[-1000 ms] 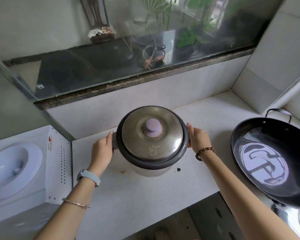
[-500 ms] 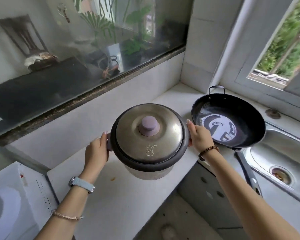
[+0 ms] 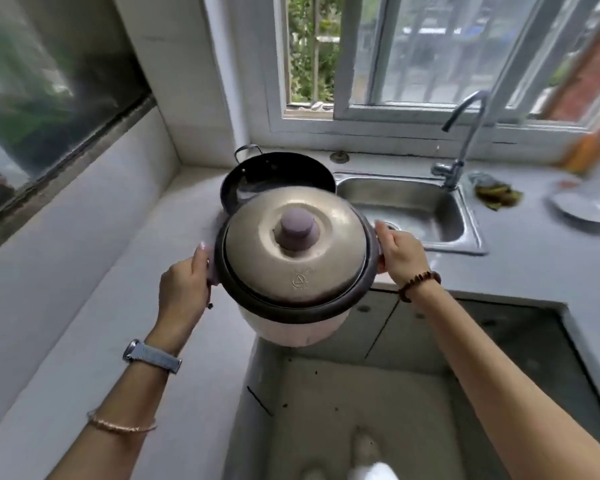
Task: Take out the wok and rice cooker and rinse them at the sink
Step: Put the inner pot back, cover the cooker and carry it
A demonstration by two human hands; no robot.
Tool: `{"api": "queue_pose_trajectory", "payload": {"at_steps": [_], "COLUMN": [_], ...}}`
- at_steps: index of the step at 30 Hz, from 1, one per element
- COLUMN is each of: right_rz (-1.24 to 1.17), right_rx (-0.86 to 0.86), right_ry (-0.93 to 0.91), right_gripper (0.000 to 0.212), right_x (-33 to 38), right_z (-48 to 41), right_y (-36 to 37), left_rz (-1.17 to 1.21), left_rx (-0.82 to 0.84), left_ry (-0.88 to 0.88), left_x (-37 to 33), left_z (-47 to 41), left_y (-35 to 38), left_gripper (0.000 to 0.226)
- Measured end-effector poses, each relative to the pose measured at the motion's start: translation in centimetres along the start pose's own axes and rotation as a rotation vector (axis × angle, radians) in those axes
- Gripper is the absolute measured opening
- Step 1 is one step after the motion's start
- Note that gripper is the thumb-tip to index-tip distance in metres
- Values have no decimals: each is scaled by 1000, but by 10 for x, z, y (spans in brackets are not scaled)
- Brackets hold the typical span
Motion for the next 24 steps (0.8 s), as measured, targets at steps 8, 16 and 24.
{"api": "queue_pose_trajectory", "payload": {"at_steps": [8,16,24], "right_rz": [116,-36,53], "right_rx": [-316,-641,-842], "right_ry": [246,458,609], "right_gripper": [61,60,61], "right_x": [-81,-171,-241], "right_z": [49,150,248], "right_y": [-156,-309,-425], "left_rz": [72,189,261], "left_rx": [262,607,825], "left_ry": [272,435,551], "left_x": [-104,-229,-318], "left_z": [2,80,186], "left_y": [133,278,385], "left_gripper": [67,67,68]}}
Point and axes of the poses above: each hand's wrist, its own z-axis away from the middle knuckle, its own y-axis out of the palm, x = y × z, the point moved 6 cm from there along -z, towards the middle knuckle, and after that the axes turned 5 degrees about y, right-handed, at the moved point
